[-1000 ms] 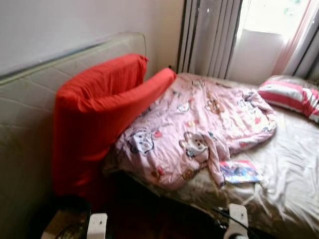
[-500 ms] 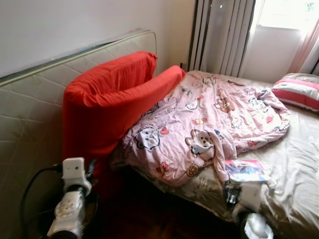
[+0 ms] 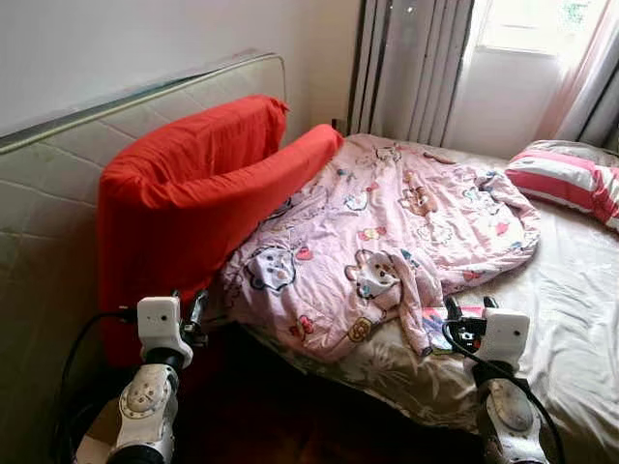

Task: Clean up the room

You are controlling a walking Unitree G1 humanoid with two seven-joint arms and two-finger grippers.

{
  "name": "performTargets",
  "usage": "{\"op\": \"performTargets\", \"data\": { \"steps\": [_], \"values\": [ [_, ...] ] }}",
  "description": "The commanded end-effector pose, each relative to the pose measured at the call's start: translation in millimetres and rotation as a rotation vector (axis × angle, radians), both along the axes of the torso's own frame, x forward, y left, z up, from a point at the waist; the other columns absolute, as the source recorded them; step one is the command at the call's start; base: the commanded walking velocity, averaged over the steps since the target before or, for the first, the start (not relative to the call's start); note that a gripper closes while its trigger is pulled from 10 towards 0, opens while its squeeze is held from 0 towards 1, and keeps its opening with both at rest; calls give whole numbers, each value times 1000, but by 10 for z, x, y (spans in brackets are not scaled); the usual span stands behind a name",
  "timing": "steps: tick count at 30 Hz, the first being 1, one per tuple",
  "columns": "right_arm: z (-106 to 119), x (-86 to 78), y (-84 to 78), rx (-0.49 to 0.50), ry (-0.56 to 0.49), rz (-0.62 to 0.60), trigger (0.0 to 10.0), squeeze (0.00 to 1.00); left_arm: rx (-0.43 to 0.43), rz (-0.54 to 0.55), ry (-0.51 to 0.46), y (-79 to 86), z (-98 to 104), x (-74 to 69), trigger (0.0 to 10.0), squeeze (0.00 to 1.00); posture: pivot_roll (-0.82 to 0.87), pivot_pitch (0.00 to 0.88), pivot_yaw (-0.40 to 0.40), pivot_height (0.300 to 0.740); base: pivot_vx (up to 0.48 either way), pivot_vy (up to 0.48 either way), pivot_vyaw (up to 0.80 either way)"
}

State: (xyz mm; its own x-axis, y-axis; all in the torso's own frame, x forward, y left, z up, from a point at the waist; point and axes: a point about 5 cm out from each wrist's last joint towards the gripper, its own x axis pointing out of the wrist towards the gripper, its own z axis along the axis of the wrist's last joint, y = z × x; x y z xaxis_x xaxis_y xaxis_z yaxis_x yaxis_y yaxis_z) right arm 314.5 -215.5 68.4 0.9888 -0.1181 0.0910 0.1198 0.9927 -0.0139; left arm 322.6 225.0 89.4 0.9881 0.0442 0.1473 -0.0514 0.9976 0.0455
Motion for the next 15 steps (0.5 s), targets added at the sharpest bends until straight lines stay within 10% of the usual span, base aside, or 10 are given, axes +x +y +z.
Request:
{"op": "performTargets", "data": {
  "steps": [1,6,15],
  "values": [
    [46,24,-1,-1,-18,1,10000,0,9,-9,-11,10,11,-12,10000,0,24,0,-43,740,0,0,0],
    [-298,-119,-70,104,181,-46,10000,0,-46,4,186,62,-343,-151,10000,0,23,0,-44,740,0,0,0],
    [-1230,-895,68,124,805,-27,10000,0,-30,81,733,76,-1205,-773,10000,0,47,0,-51,740,0,0,0]
  ]
}}
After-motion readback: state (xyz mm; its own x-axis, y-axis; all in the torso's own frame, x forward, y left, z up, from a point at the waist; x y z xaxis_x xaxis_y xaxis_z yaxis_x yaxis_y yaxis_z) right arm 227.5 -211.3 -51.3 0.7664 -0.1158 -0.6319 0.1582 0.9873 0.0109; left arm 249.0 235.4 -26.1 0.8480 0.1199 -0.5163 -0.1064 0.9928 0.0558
